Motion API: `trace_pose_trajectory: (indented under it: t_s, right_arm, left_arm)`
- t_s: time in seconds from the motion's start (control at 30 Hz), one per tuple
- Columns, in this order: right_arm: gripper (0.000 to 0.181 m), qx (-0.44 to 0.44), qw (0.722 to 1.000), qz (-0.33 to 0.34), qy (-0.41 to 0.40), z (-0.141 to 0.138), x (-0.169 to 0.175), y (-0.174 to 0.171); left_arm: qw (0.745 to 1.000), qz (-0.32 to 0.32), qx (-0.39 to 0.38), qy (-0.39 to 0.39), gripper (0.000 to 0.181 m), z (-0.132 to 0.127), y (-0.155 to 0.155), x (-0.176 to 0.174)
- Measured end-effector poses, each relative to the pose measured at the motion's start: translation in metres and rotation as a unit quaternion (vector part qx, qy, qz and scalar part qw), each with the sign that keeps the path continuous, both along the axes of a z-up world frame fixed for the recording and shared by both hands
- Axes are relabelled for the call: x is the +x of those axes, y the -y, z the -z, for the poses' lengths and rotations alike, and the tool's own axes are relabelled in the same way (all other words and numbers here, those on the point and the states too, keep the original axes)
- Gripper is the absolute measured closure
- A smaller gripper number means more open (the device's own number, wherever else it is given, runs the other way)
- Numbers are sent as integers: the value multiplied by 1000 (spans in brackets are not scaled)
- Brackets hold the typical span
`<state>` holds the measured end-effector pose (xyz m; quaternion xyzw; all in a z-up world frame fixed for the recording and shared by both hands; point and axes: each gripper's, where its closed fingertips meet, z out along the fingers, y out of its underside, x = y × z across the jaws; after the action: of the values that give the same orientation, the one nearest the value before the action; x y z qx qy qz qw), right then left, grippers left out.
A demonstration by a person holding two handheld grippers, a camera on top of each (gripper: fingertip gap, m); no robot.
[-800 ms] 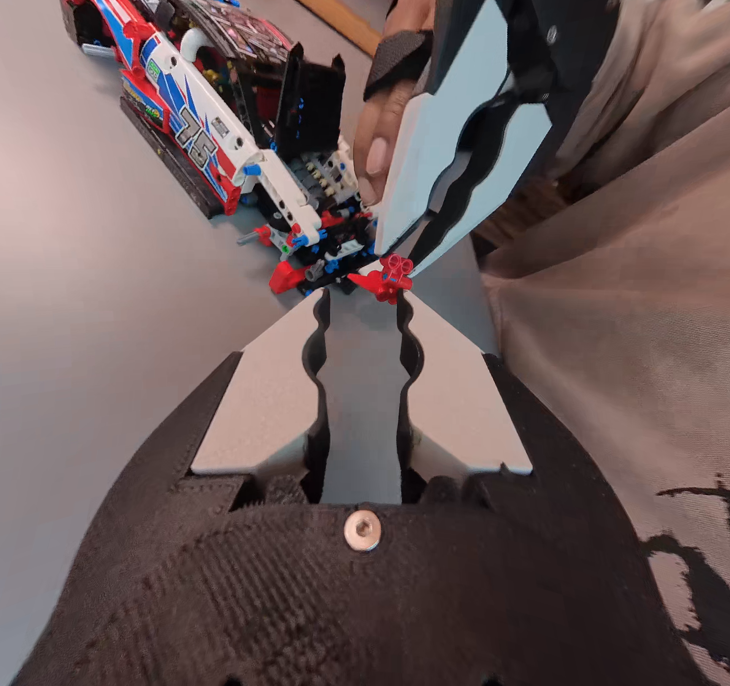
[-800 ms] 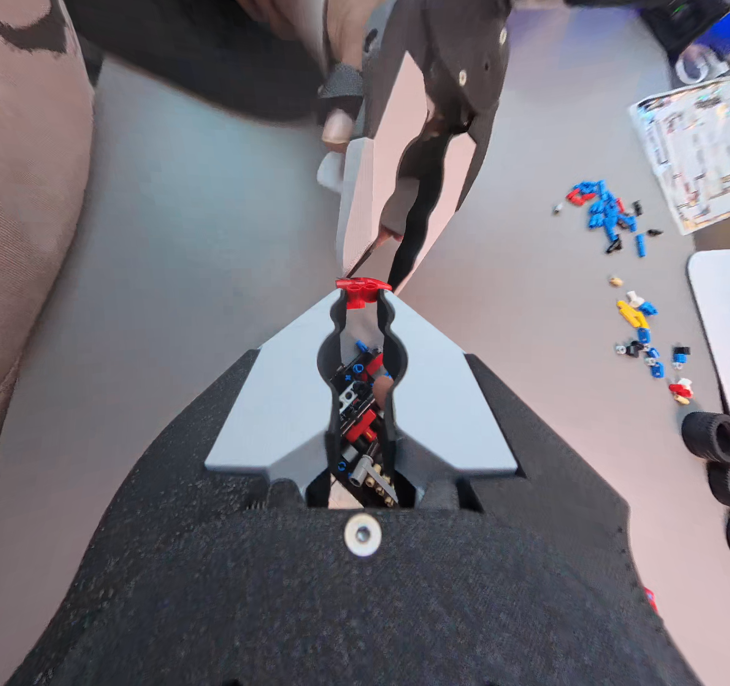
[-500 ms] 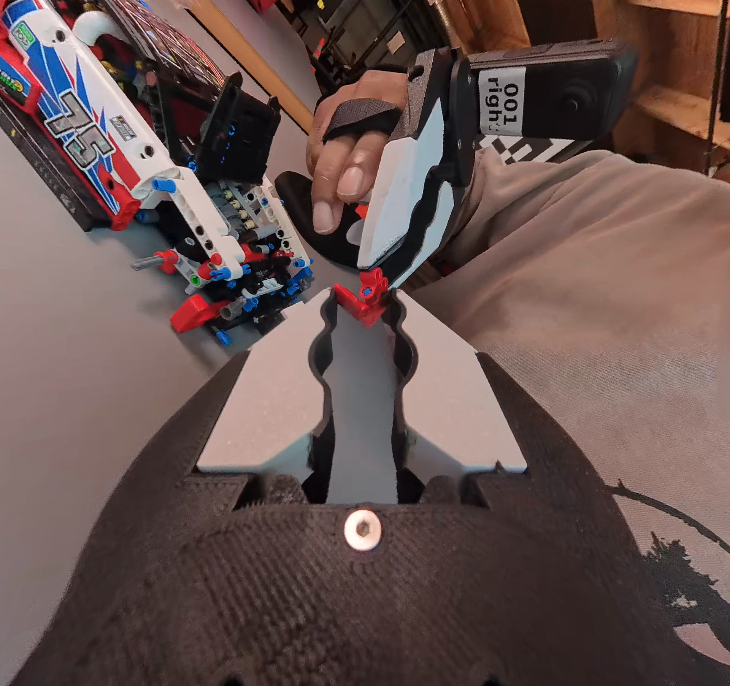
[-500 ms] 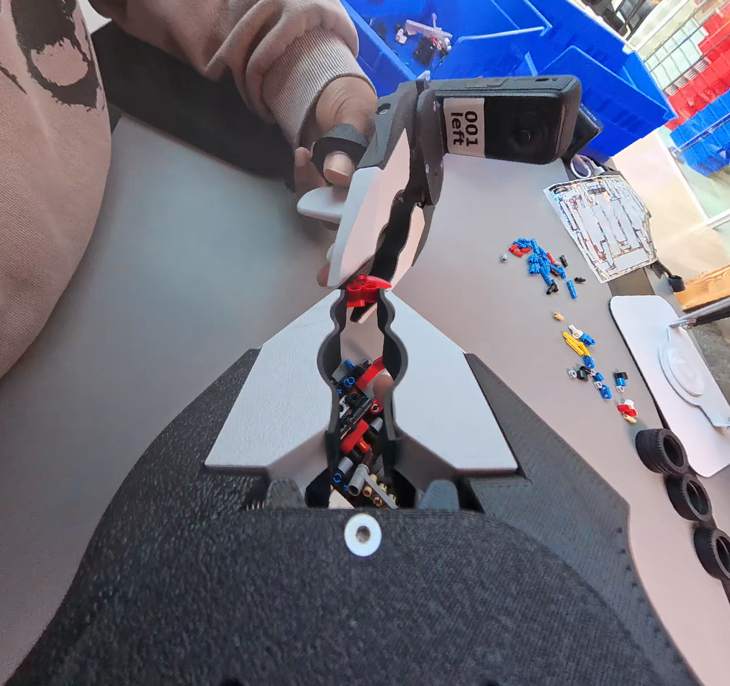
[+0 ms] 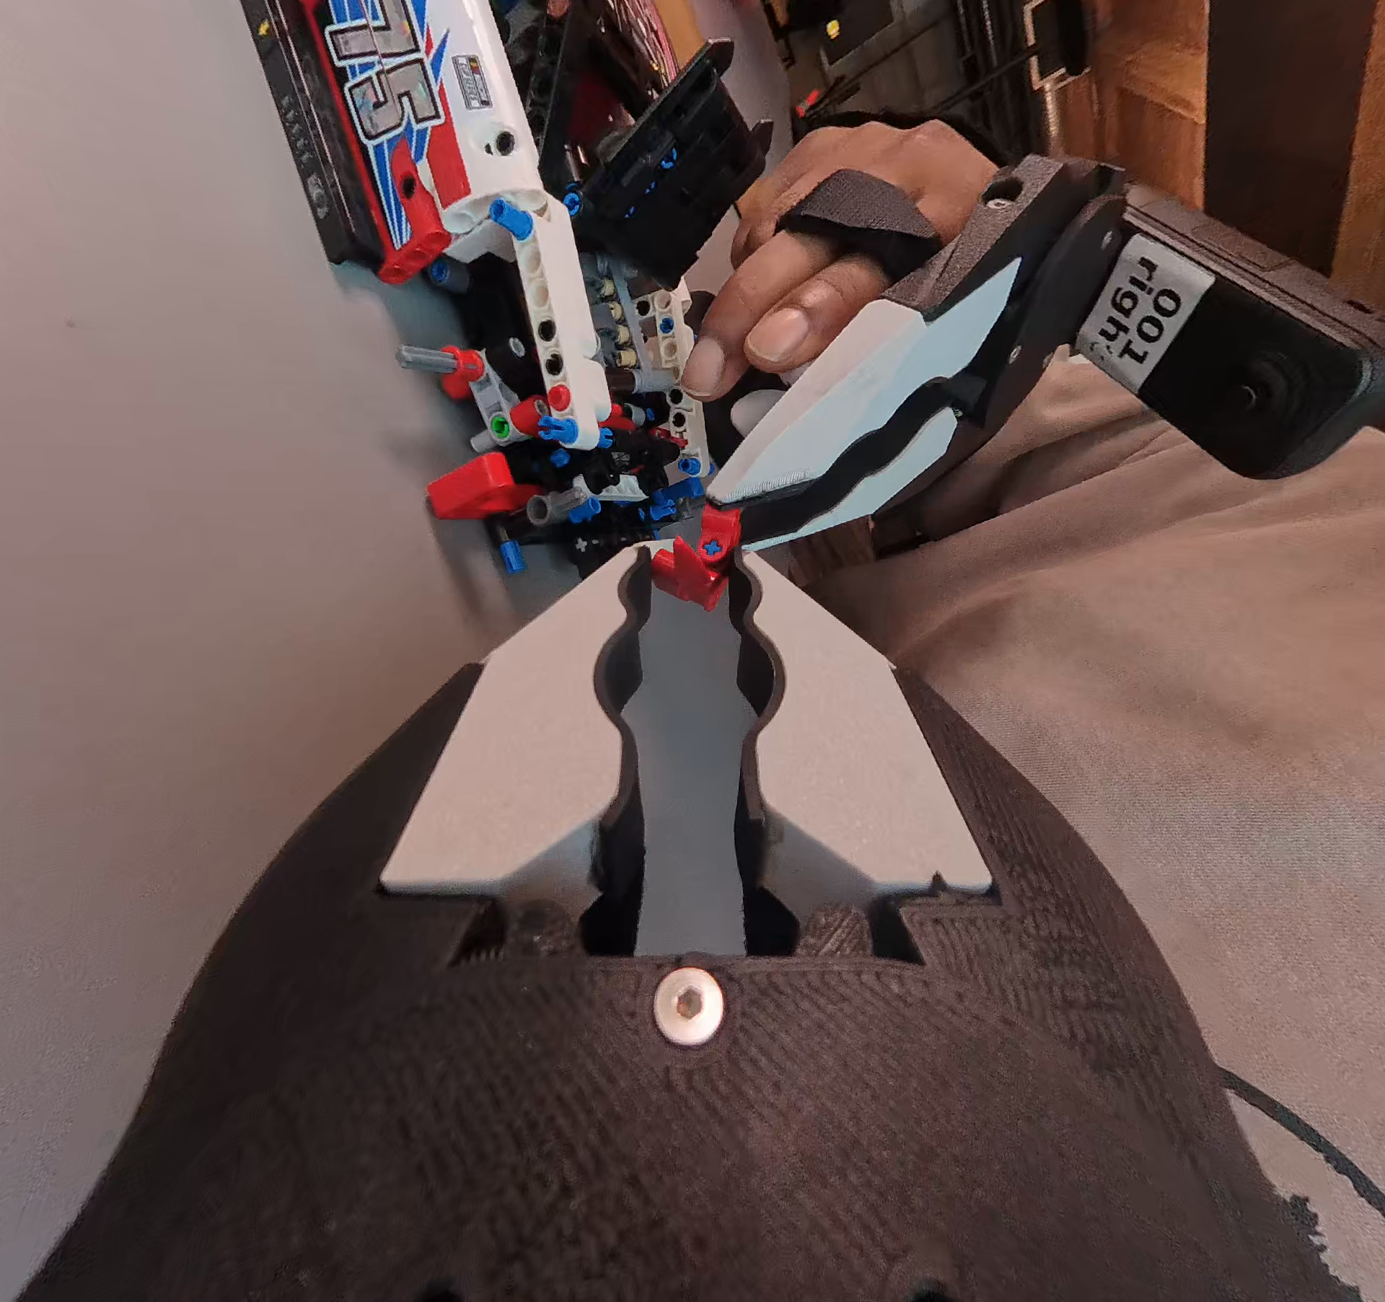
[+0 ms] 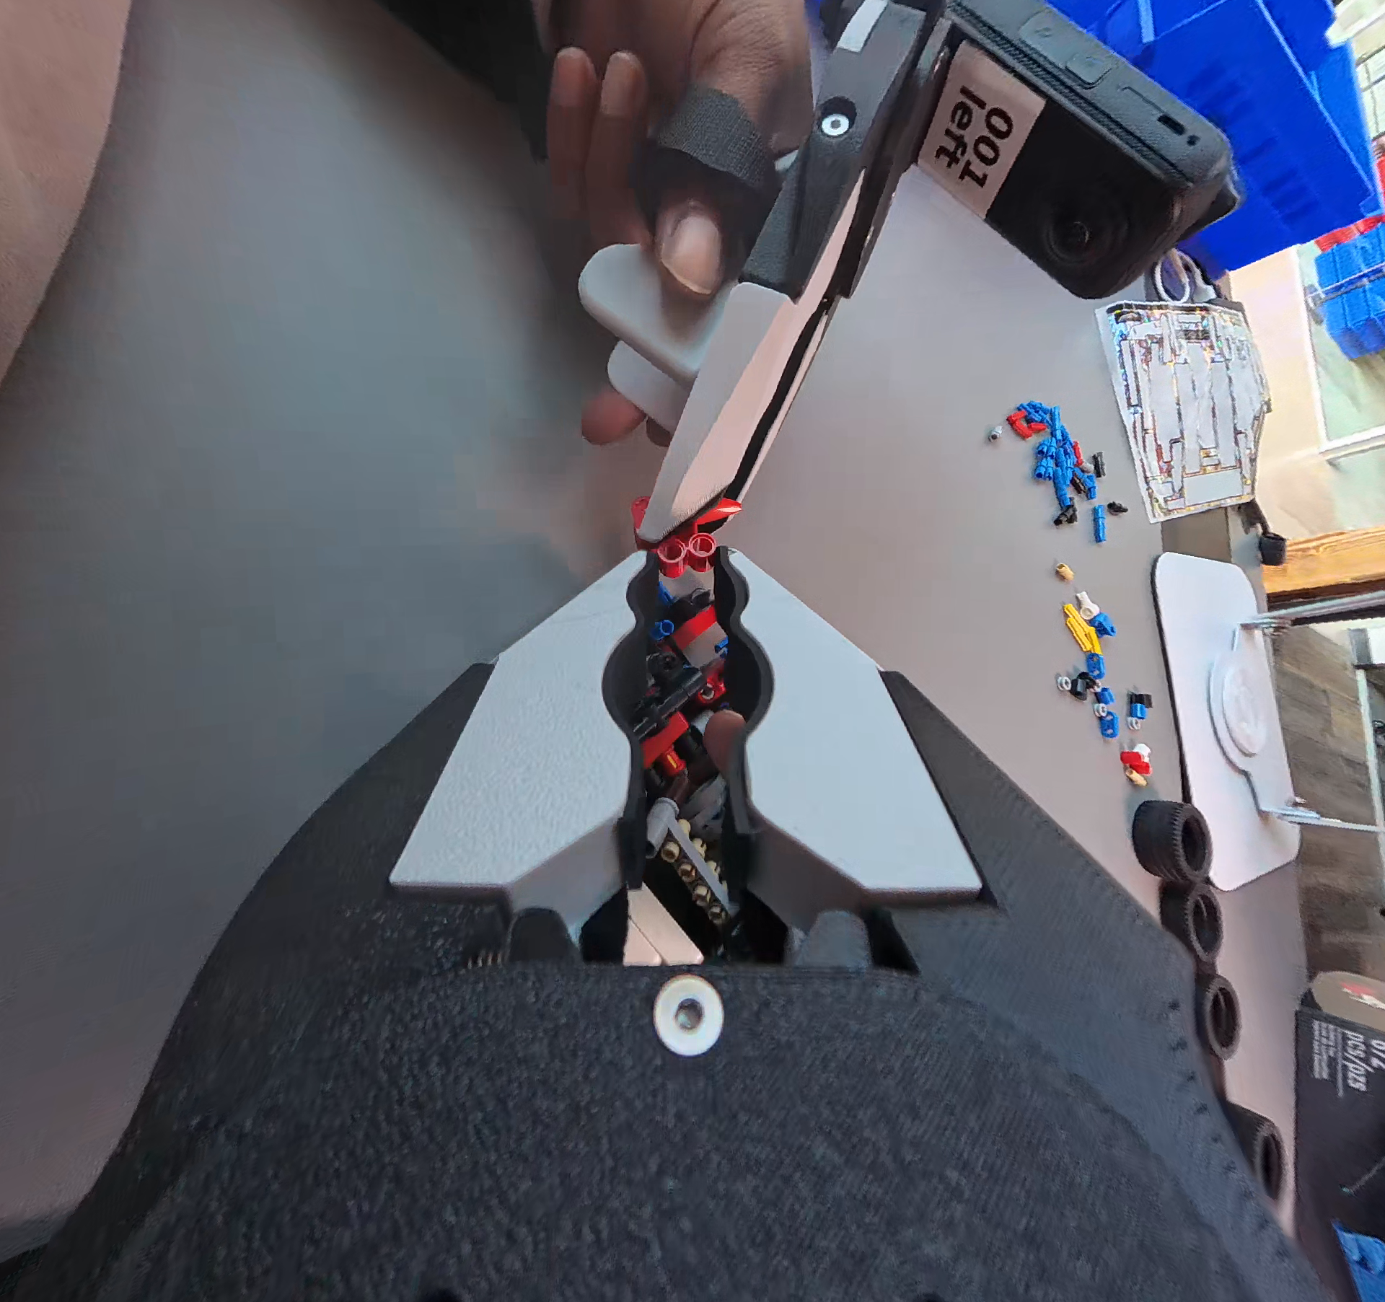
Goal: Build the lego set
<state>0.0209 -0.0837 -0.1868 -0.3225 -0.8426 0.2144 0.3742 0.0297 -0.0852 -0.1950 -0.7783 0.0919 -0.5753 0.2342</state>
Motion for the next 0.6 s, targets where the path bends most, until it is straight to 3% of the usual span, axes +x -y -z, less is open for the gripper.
trace_pose_trajectory:
  t_s: [0.23, 0.4, 0.6]
  right_arm:
    - [170, 45, 998, -2, 38, 11, 0, -8]
    - [170, 40, 996, -3, 79, 16, 3, -11]
    - [169, 55, 991, -2, 122, 24, 5, -14]
  left_arm:
    - [997, -17, 7, -69, 162, 11, -7, -1]
    - [998, -17, 15, -59, 157, 12, -6, -3]
    - [998, -25, -4, -57, 171, 18, -11, -6]
